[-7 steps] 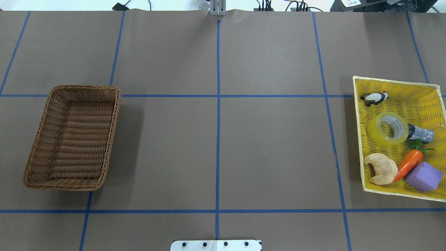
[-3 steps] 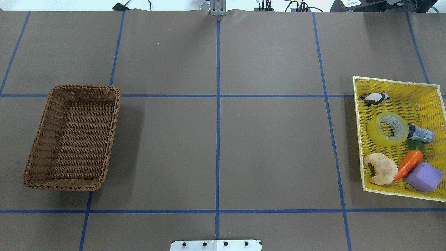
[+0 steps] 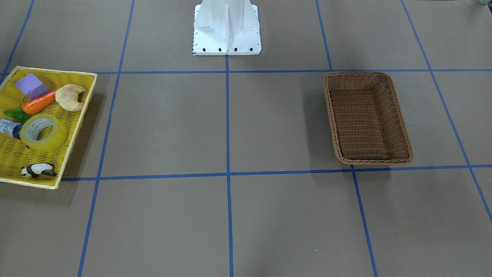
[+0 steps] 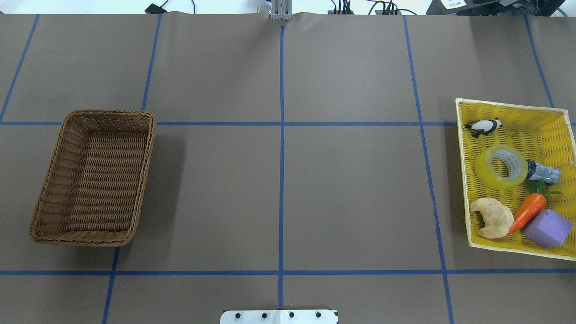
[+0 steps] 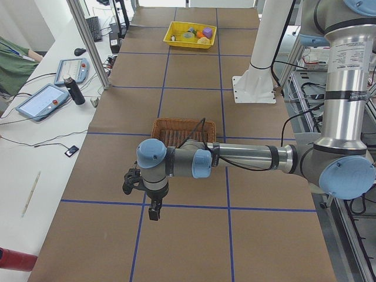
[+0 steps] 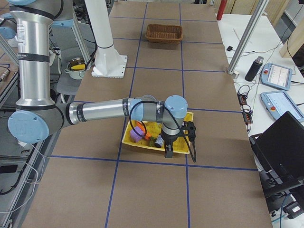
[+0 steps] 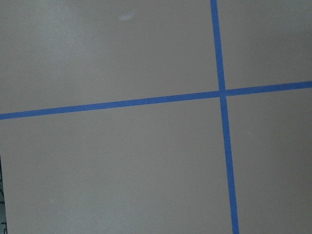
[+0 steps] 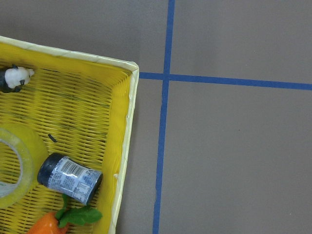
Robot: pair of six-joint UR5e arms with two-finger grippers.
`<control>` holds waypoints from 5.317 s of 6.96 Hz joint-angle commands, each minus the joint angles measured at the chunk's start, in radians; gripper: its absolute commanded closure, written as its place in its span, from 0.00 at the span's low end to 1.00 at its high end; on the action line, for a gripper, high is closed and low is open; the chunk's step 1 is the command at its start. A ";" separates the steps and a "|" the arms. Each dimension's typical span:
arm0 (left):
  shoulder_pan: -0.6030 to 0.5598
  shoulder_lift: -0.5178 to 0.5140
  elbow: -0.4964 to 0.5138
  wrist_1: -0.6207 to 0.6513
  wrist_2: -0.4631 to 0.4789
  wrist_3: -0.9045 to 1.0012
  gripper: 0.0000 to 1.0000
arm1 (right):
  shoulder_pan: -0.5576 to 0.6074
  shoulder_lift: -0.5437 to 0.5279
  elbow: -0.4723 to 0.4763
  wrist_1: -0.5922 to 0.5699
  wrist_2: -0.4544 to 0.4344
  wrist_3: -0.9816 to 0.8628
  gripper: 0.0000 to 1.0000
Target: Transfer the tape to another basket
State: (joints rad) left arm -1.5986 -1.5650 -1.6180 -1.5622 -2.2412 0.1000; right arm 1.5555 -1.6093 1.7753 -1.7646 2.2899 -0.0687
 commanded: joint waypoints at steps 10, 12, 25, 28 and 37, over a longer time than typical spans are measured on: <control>0.006 -0.004 -0.027 -0.002 -0.018 -0.029 0.02 | -0.262 0.057 -0.024 0.346 0.088 -0.002 0.00; 0.009 0.000 -0.016 -0.007 -0.021 -0.043 0.02 | -0.342 0.066 -0.040 0.347 0.074 -0.003 0.00; 0.009 -0.004 -0.011 -0.009 -0.021 -0.059 0.02 | -0.503 0.123 -0.243 0.468 0.019 -0.006 0.70; 0.008 -0.004 -0.011 -0.009 -0.021 -0.060 0.02 | -0.486 0.120 -0.196 0.467 0.031 -0.008 1.00; 0.032 -0.010 0.044 -0.320 -0.087 -0.205 0.02 | -0.440 0.394 -0.033 0.479 0.168 0.561 1.00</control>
State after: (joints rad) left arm -1.5784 -1.5752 -1.6088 -1.7383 -2.2999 -0.0446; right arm 1.1647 -1.2760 1.7123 -1.2953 2.4648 0.3227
